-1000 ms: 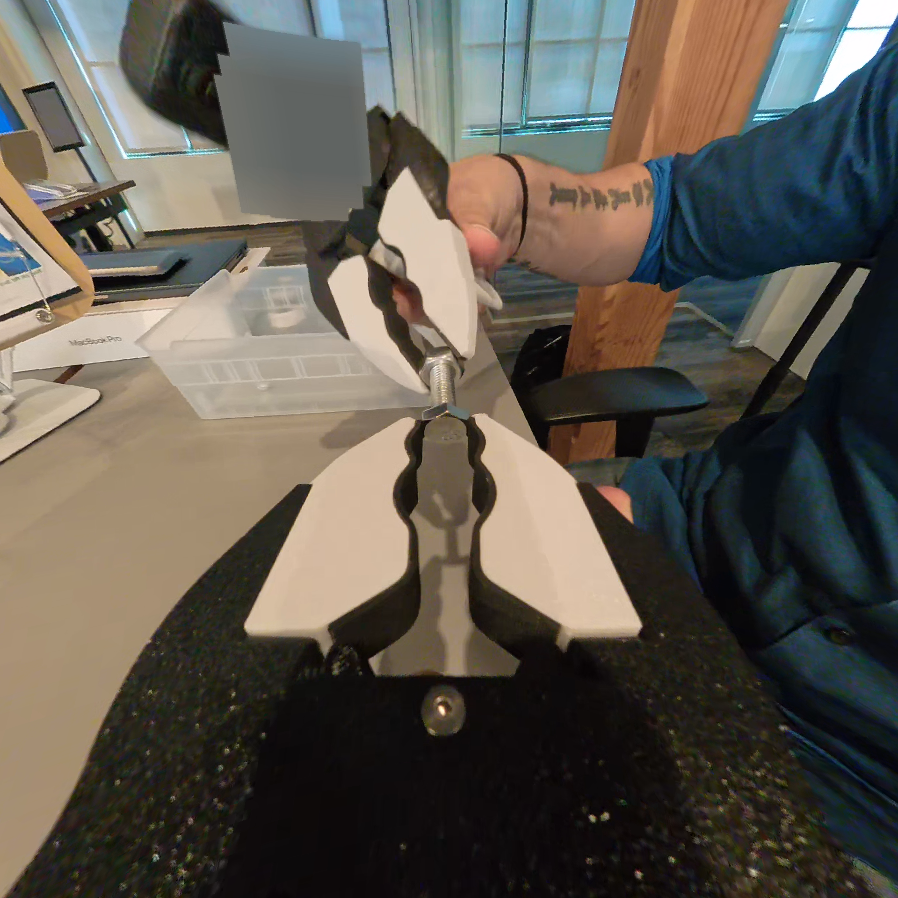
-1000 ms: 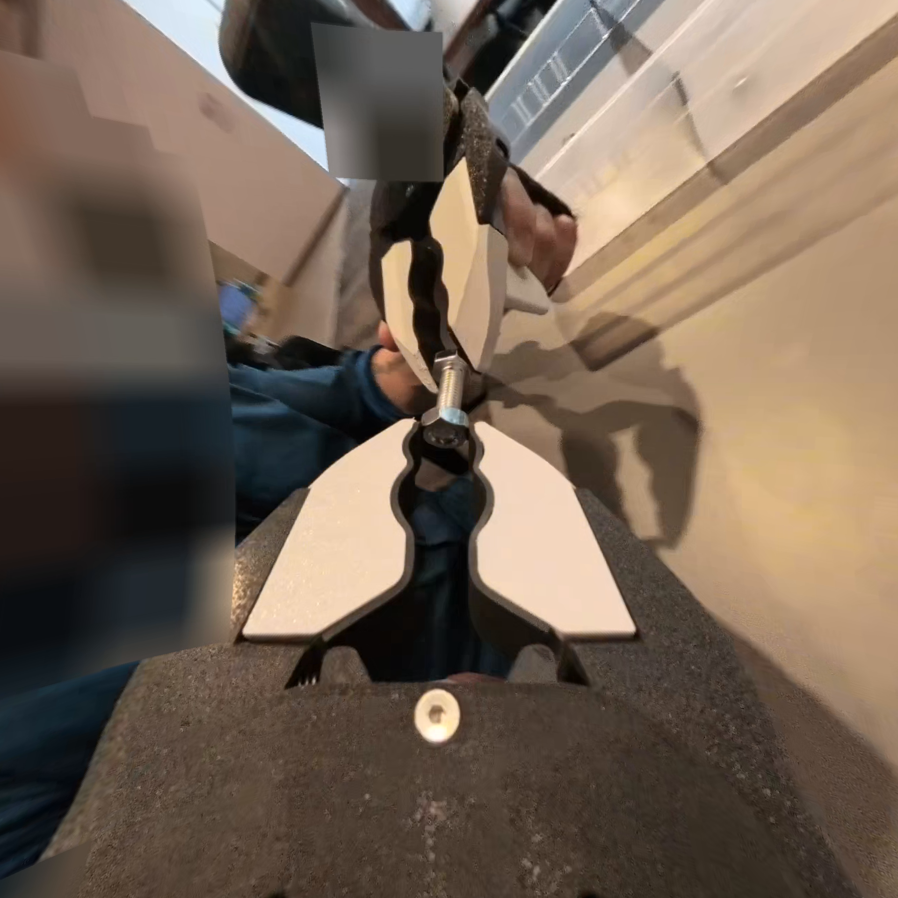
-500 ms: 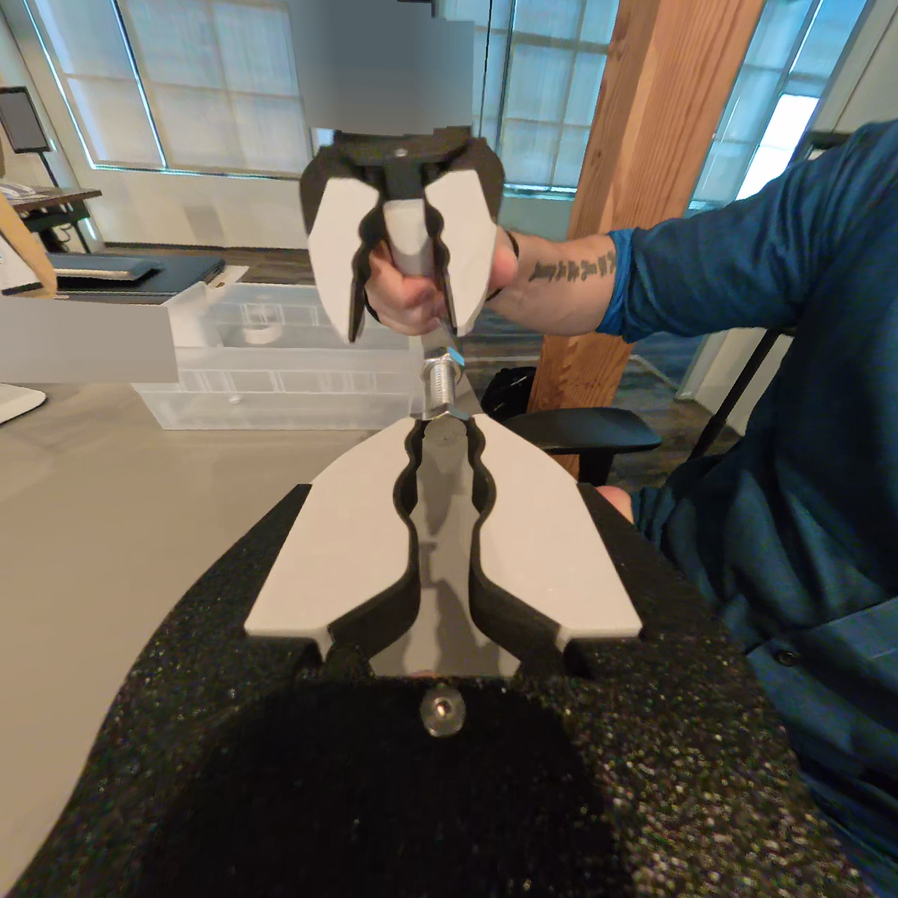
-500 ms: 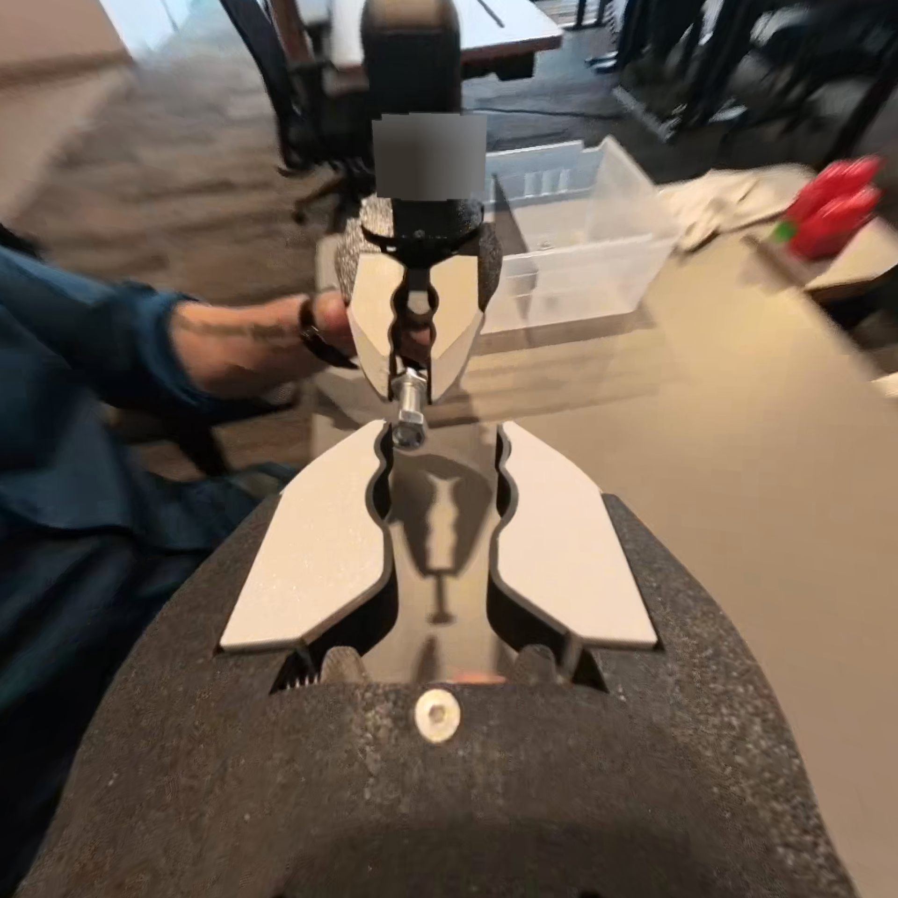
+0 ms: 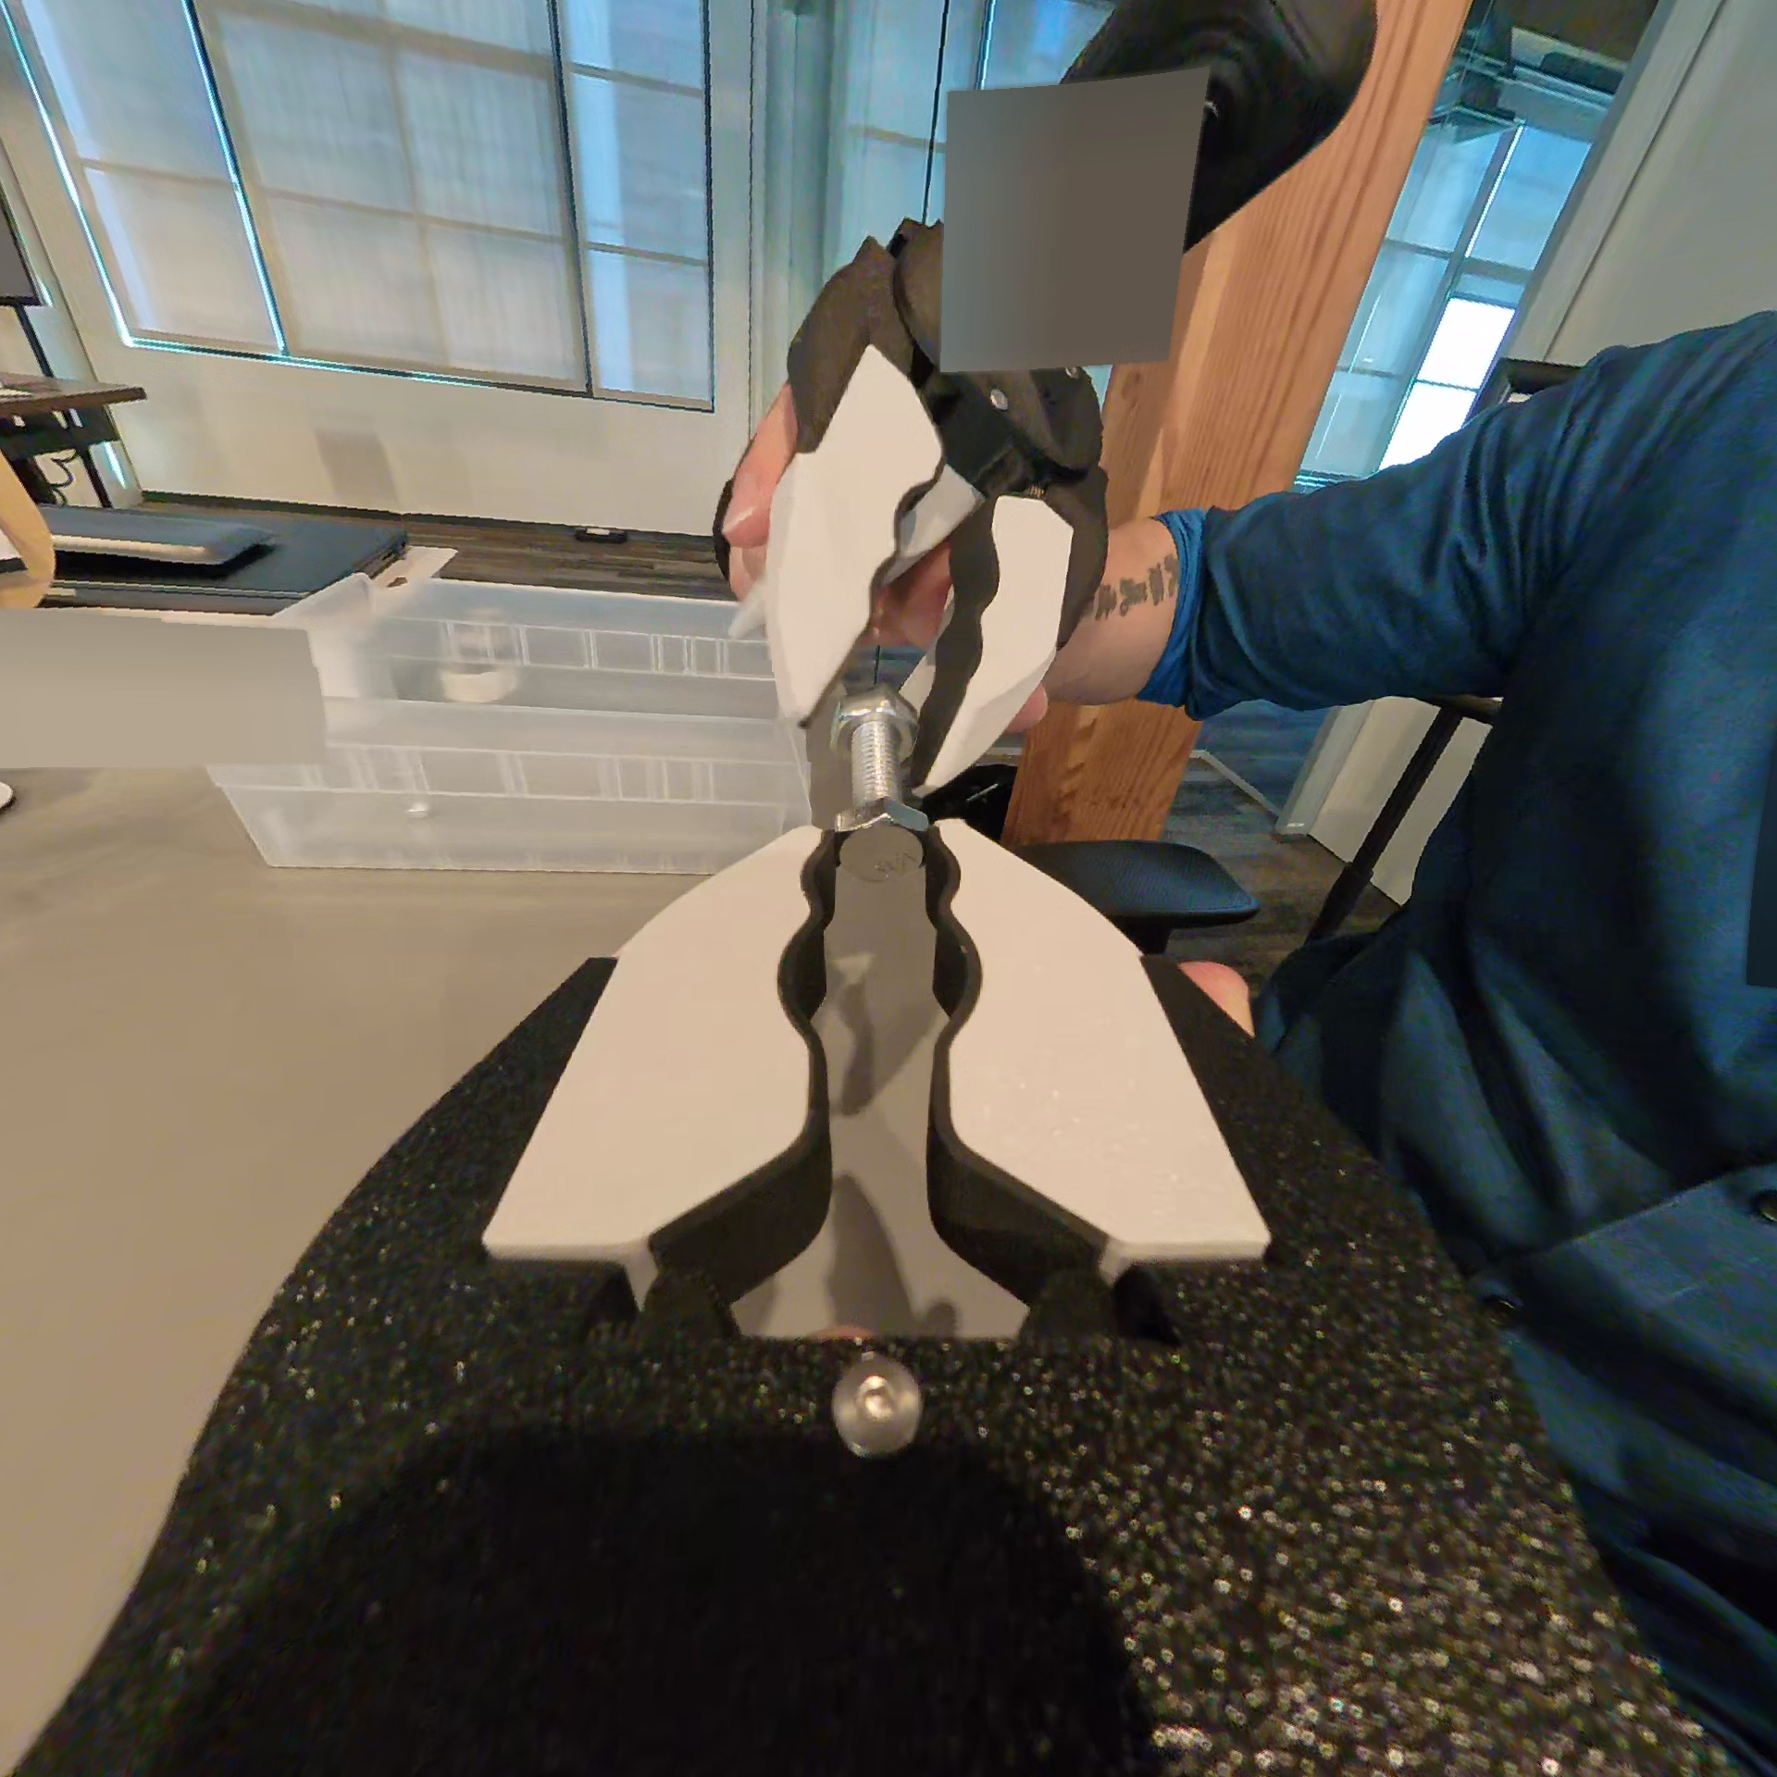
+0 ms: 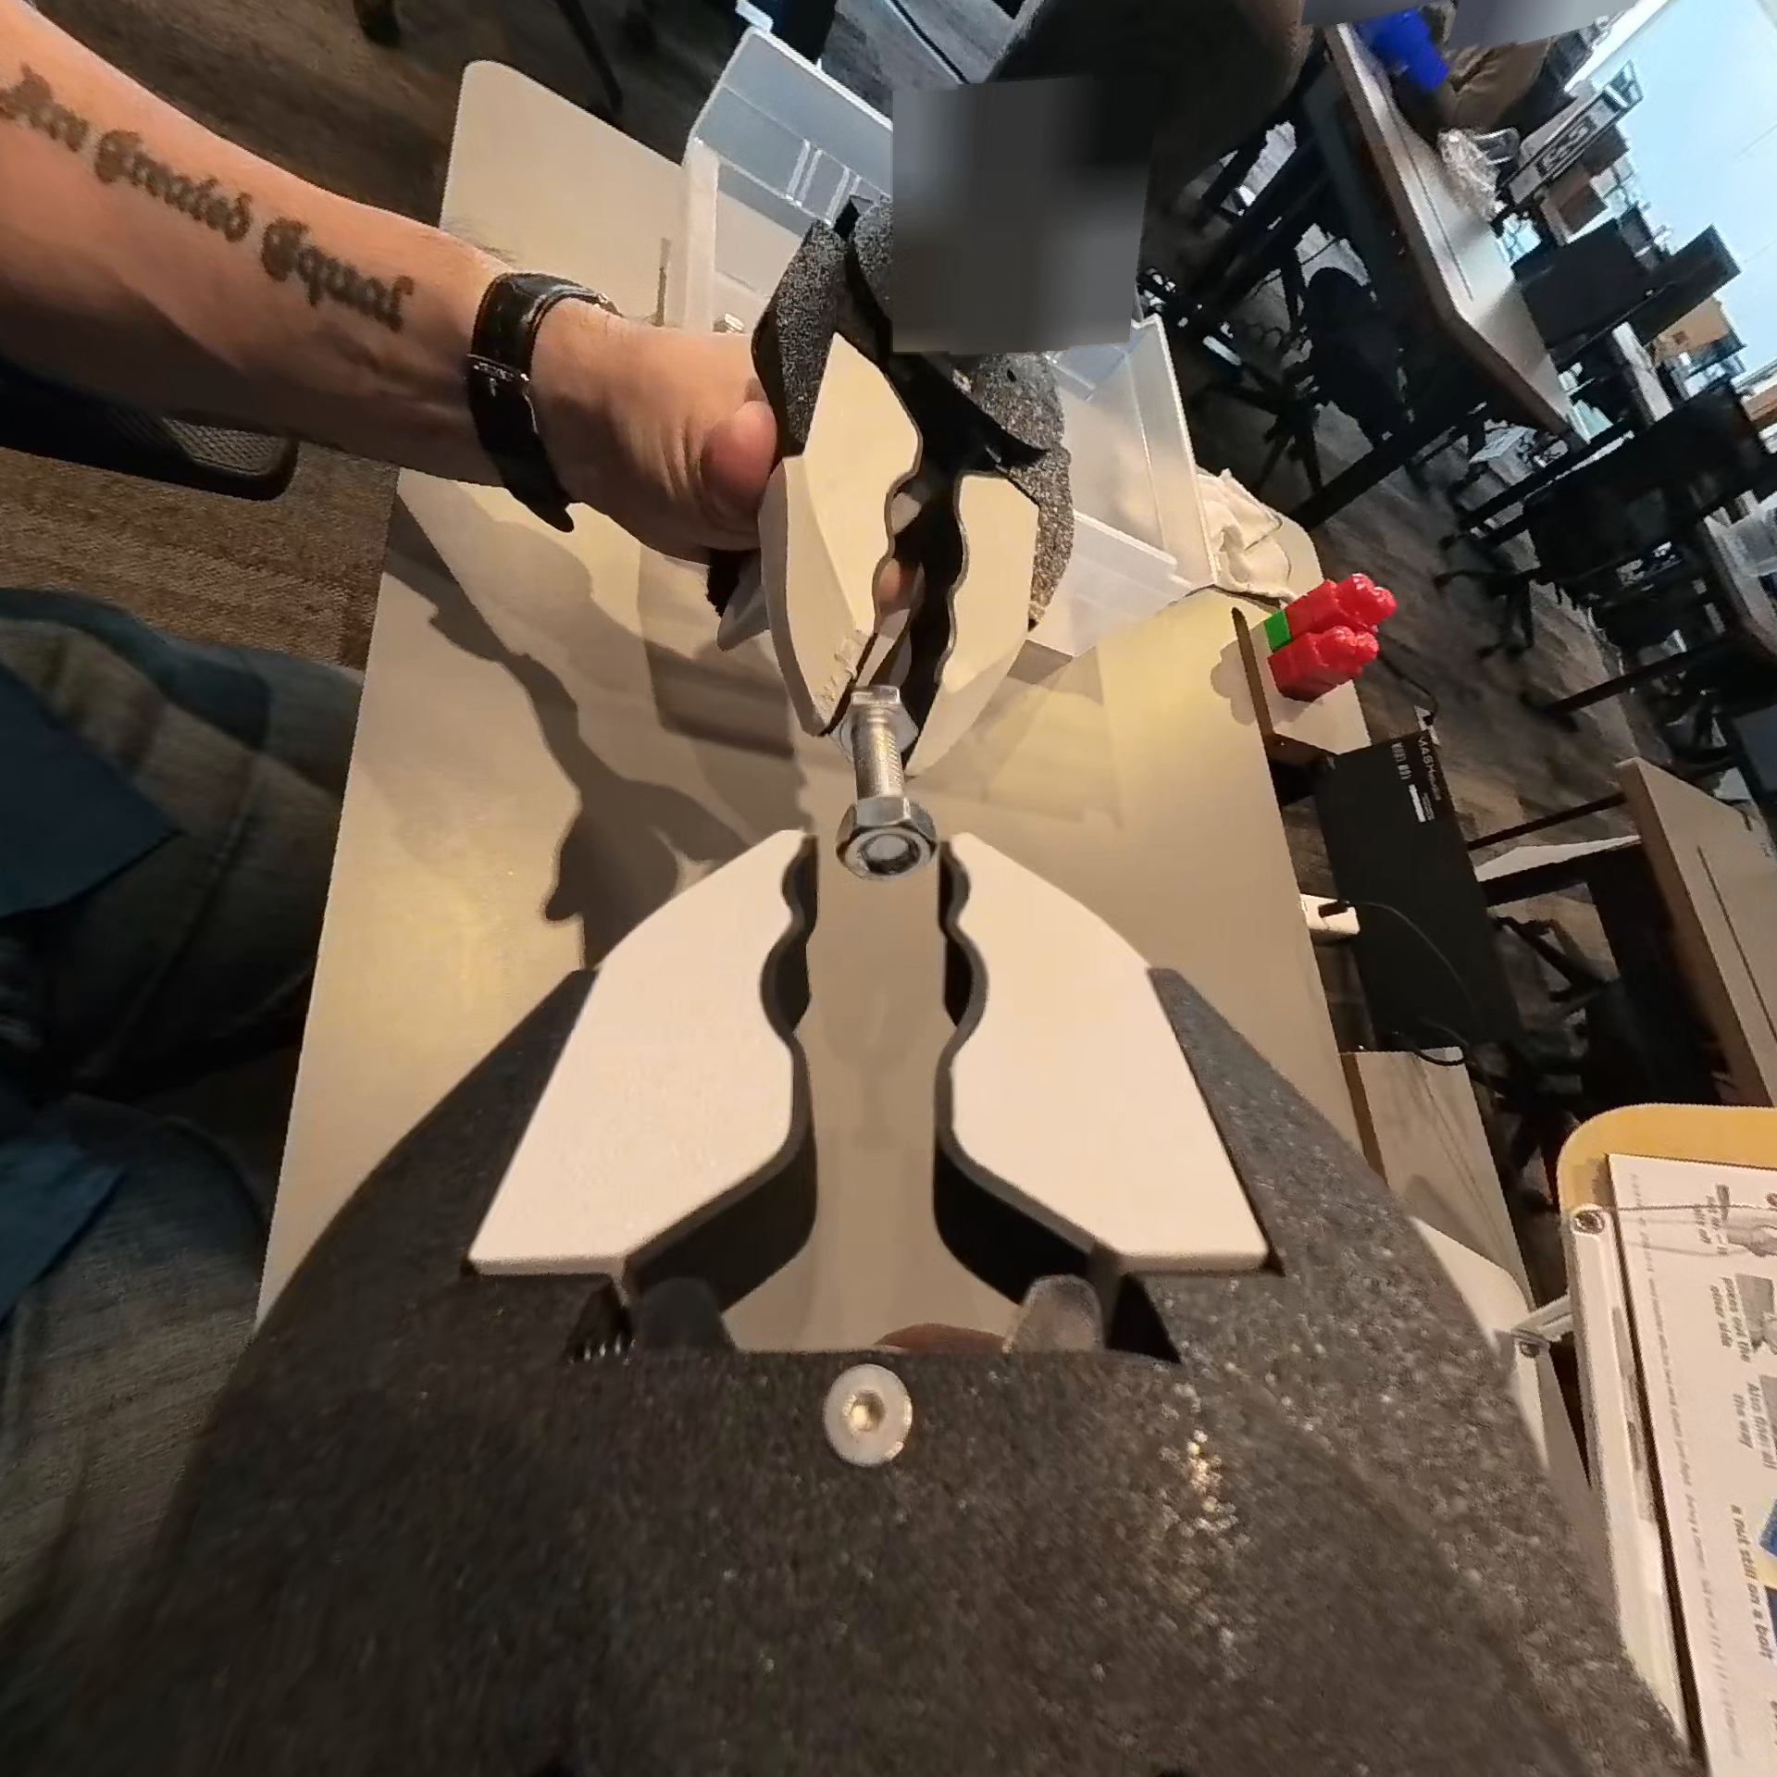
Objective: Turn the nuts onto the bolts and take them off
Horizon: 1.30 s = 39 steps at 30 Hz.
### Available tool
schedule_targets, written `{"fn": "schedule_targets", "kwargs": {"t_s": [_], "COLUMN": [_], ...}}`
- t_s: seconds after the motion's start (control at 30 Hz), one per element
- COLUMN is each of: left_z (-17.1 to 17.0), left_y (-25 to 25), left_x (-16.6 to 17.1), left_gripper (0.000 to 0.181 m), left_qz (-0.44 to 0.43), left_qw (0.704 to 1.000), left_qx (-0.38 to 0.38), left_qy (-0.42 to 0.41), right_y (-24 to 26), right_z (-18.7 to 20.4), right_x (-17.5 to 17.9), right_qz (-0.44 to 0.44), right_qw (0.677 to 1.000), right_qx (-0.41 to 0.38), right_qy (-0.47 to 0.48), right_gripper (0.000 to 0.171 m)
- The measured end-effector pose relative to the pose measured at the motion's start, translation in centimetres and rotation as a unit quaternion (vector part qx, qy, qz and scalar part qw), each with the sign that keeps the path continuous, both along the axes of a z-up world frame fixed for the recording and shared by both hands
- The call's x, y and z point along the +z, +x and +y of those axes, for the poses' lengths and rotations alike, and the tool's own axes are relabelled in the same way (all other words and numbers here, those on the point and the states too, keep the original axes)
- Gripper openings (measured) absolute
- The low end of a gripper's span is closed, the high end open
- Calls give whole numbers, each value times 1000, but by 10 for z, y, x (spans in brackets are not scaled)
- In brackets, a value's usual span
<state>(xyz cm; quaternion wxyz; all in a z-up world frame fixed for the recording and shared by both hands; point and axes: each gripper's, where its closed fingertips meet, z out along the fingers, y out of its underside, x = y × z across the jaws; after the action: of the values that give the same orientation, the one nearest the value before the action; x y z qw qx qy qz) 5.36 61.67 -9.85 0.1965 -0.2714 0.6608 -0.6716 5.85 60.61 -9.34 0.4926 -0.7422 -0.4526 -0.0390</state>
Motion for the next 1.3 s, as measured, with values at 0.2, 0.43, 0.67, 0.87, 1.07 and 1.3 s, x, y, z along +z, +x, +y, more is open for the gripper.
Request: {"fn": "schedule_targets", "kwargs": {"t_s": [0.2, 0.43, 0.67, 0.87, 1.07, 1.3], "left_z": [0, -2, -5, -3, 0, -4], "left_y": [1, 2, 0, 1, 1, -1], "left_x": [-3, -5, -4, -4, -2, -2], "left_gripper": [17, 17, 17, 17, 17, 17], "left_qz": [-4, -18, -26, -15, -13, -13], "left_qw": [1000, 996, 997, 998, 1000, 1000], "left_qx": [7, 31, 21, 18, 9, 5], "left_qy": [21, 79, 75, 50, 22, 28], "right_y": [-1, 1, -2, 13, 3, -1], "right_z": [-1, -7, -12, 1, -4, -1], "right_x": [0, 5, 7, 8, 12, 0], "right_qz": [64, 342, 486, 311, 68, 6], "right_qw": [996, 896, 785, 931, 998, 1000], "right_qx": [-4, -38, -4, -24, -3, -2], "right_qy": [-56, -279, -384, -187, -14, 0], "right_gripper": [17, 17, 18, 38, 32, 26]}}
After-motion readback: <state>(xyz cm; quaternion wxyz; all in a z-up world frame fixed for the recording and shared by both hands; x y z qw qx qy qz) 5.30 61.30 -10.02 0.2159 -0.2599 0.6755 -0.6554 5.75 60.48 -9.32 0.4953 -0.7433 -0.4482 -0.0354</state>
